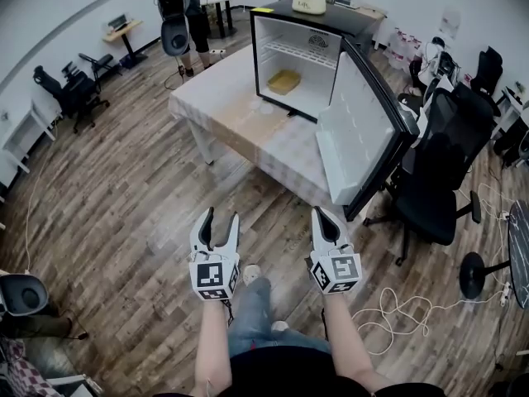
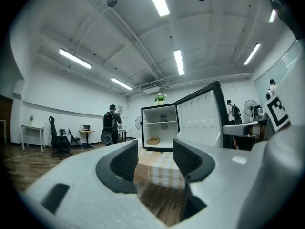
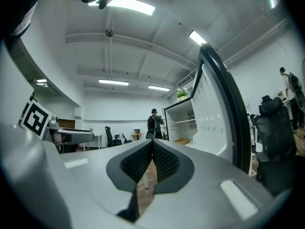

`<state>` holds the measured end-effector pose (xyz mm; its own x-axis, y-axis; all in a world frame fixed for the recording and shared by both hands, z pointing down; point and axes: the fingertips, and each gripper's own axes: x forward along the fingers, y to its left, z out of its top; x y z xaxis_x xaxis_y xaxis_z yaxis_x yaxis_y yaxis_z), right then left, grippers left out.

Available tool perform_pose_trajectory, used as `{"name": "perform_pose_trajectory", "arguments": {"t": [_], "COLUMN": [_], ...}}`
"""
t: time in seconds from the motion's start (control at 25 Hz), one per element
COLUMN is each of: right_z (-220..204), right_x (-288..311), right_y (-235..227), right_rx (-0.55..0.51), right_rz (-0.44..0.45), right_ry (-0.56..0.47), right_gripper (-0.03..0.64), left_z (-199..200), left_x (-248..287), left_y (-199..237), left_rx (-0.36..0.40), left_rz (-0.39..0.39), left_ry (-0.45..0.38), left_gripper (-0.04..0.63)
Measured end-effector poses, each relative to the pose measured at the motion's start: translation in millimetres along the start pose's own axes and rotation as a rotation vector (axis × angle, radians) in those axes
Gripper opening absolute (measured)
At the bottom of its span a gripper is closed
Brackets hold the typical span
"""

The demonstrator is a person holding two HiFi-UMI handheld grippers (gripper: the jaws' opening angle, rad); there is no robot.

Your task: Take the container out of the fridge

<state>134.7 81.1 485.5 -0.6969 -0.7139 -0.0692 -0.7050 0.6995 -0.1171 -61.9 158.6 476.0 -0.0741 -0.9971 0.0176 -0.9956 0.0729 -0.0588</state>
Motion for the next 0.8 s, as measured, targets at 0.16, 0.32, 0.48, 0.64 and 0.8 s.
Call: {"name": "perform_pose_trajectory", "arguments": {"t": [0.16, 0.32, 0.48, 0.64, 0.8], "right_z": [-8.2, -19.7, -29.5, -35.4, -36.8], "right_x": [40.1, 99.3, 177.5, 258.7, 344.6], "right_y": [-6.1, -20.4, -41.8, -68.3, -100.7], "right_rx": [-0.018, -0.022, -0.013, -0.002, -0.009], "right_rz": [0.012, 0.006, -0.016, -0.069, -0.109], "right_ry": [-0.007, -0.008, 0.009, 0.028, 0.027], "right_gripper": [-0.002, 0.0, 0.0, -0.001, 0.0], "left_z": [-8.6, -17.5, -16.1, -25.6, -38.9], "left_x": [39.6, 105.2, 189.2, 280.9, 380.0], "left_y": [14.7, 37.6, 72.3, 105.1, 135.2], "left_rx": [0.002, 0.011, 0.003, 0.01, 0.015], "left_rz": [-0.008, -0.032, -0.059, -0.115, -0.167], "left_ry": [-0.012, -0.016, -0.016, 0.027, 0.058], "left_gripper": [0.218, 0.218, 0.218, 0.218, 0.218]}}
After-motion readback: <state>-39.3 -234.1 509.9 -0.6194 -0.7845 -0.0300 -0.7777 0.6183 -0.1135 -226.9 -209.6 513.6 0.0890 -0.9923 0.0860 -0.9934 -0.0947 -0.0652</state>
